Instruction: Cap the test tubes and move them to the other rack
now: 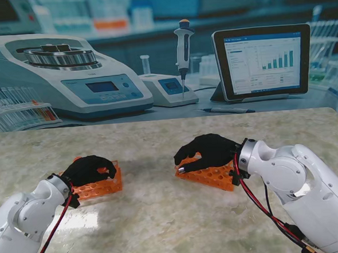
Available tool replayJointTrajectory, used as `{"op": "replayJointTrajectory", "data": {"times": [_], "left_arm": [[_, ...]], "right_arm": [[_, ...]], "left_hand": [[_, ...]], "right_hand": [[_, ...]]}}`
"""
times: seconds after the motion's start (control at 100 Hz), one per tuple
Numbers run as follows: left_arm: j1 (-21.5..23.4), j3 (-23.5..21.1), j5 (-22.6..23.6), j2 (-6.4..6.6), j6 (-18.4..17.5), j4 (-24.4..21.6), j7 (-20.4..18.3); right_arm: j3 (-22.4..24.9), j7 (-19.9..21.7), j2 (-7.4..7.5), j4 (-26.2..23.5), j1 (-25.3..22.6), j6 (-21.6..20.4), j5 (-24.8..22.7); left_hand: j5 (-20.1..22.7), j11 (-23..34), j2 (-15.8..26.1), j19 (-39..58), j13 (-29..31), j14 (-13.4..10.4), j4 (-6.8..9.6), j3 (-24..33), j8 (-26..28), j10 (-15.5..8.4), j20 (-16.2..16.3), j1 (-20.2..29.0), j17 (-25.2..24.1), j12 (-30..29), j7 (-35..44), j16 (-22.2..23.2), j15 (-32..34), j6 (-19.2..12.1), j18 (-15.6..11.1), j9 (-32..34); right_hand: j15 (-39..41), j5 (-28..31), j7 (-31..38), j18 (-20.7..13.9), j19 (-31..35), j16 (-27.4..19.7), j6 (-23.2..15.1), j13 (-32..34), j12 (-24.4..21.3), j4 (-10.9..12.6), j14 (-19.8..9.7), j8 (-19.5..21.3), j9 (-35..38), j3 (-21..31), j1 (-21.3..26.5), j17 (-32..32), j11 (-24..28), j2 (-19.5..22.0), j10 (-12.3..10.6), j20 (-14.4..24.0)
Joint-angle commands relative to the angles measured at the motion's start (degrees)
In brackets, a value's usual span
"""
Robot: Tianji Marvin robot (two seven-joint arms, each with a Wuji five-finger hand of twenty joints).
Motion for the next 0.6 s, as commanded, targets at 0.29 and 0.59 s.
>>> {"op": "replayJointTrajectory", "data": {"times": [0.29,0.59], "left_arm": [[0.2,0.0,0.5,0.5,-0.8,-1.3,-1.8],[0.4,-0.6,2.1,0.6,-0.9,-2.3,-1.7]], "right_arm": [[0.0,0.2,0.0,0.1,-0.4,0.0,-0.1],[0.3,0.2,0.03,0.0,-0.6,0.0,-0.1]], "left_hand": [[-3.5,-0.3,6.4,-13.4,-8.2,2.6,4.98,-5.7,-10.4,-5.9,-10.9,0.2,-10.0,-31.3,-10.0,-21.7,-19.9,1.5,4.9,-4.9],[-3.1,-4.6,6.5,-27.2,-15.5,7.1,4.6,-7.8,-14.5,-5.4,-20.6,-3.5,-17.9,-38.9,-15.9,-36.3,-30.5,0.8,6.9,-6.5]], "right_hand": [[0.1,0.3,-0.2,1.5,0.5,-0.4,0.1,-1.7,0.4,1.4,-0.1,0.4,-0.7,-1.5,0.7,-0.8,0.0,3.0,-0.9,0.7],[0.1,0.4,-0.2,1.6,0.5,-0.4,0.2,-1.8,0.4,1.5,-0.1,0.4,-0.8,-1.5,0.7,-0.9,0.0,3.0,-0.8,0.7]]}}
